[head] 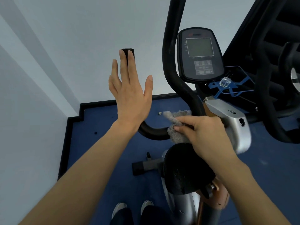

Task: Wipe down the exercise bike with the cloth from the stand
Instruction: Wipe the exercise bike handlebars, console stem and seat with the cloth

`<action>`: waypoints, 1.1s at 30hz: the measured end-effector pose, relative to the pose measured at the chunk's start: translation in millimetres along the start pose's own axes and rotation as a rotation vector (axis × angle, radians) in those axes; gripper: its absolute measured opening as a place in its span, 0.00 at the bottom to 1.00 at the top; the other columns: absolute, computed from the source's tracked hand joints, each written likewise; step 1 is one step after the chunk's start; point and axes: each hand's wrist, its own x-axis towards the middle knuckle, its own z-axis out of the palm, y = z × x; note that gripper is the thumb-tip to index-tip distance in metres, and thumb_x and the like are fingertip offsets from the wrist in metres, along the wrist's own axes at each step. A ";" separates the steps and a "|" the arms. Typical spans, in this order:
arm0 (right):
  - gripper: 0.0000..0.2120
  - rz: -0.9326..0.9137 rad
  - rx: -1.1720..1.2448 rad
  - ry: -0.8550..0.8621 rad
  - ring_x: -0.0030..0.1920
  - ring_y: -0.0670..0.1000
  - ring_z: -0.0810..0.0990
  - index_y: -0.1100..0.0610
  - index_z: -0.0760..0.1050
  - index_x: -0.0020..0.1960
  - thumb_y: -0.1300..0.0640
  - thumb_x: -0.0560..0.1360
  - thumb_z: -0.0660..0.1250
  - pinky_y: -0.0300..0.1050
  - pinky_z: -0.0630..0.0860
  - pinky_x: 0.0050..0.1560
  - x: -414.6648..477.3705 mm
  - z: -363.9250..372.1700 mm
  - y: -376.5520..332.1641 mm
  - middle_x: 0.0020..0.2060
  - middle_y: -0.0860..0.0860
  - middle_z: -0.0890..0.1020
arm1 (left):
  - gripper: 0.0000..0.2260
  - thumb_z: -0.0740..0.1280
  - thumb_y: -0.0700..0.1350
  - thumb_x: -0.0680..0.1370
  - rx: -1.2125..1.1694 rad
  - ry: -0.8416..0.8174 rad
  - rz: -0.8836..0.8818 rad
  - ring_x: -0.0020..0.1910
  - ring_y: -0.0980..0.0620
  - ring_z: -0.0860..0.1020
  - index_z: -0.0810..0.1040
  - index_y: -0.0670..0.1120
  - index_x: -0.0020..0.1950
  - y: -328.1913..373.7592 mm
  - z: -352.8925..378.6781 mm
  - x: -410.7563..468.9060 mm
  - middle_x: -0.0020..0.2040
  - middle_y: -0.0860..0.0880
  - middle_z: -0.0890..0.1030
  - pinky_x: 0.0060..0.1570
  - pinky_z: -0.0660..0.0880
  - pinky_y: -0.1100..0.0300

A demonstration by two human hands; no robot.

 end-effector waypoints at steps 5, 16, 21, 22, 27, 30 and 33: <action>0.09 0.090 0.173 -0.018 0.42 0.41 0.80 0.46 0.82 0.50 0.55 0.71 0.70 0.28 0.73 0.44 -12.5 -2.5 0.6 0.37 0.44 0.84 | 0.29 0.49 0.56 0.79 0.074 -0.020 0.026 0.75 0.44 0.45 0.45 0.46 0.77 1.9 -2.0 -3.4 0.77 0.44 0.46 0.71 0.44 0.44; 0.15 0.239 0.267 0.316 0.48 0.42 0.79 0.49 0.78 0.57 0.57 0.71 0.70 0.39 0.76 0.54 -18.8 -23.4 18.4 0.49 0.45 0.83 | 0.29 0.50 0.56 0.80 0.218 -0.007 0.058 0.75 0.43 0.48 0.47 0.45 0.77 7.3 4.5 -5.0 0.77 0.41 0.49 0.71 0.46 0.42; 0.17 0.268 0.213 0.249 0.55 0.43 0.77 0.51 0.78 0.58 0.56 0.70 0.72 0.38 0.71 0.62 -18.6 -12.6 25.3 0.53 0.47 0.82 | 0.29 0.51 0.56 0.80 0.194 0.017 0.055 0.75 0.42 0.48 0.49 0.45 0.76 8.2 4.4 -5.1 0.77 0.41 0.50 0.71 0.47 0.43; 0.16 0.265 0.185 0.250 0.55 0.43 0.77 0.51 0.78 0.58 0.57 0.70 0.72 0.38 0.71 0.61 -22.0 -11.7 26.6 0.53 0.48 0.82 | 0.29 0.51 0.56 0.80 0.192 0.019 0.052 0.75 0.42 0.48 0.49 0.44 0.76 8.6 4.6 -5.1 0.77 0.41 0.50 0.71 0.47 0.43; 0.13 0.272 0.039 0.236 0.48 0.43 0.80 0.49 0.79 0.55 0.57 0.71 0.71 0.31 0.72 0.50 -55.9 -7.4 28.4 0.51 0.47 0.83 | 0.29 0.51 0.56 0.80 0.197 0.030 0.045 0.75 0.43 0.48 0.48 0.44 0.76 9.2 5.4 -5.3 0.77 0.41 0.49 0.72 0.48 0.43; 0.10 0.233 0.002 0.213 0.39 0.44 0.80 0.50 0.81 0.52 0.56 0.72 0.70 0.27 0.73 0.41 -50.0 -12.4 29.8 0.39 0.47 0.84 | 0.29 0.51 0.56 0.80 0.199 0.035 0.043 0.75 0.43 0.49 0.48 0.44 0.76 9.1 5.6 -7.0 0.77 0.42 0.50 0.71 0.49 0.42; 0.10 0.240 0.003 0.261 0.41 0.46 0.80 0.53 0.80 0.54 0.57 0.73 0.69 0.24 0.70 0.44 -47.0 -8.9 27.6 0.43 0.50 0.85 | 0.29 0.51 0.56 0.80 0.205 0.032 0.045 0.75 0.43 0.49 0.48 0.44 0.76 9.7 5.7 -7.2 0.77 0.42 0.50 0.72 0.49 0.43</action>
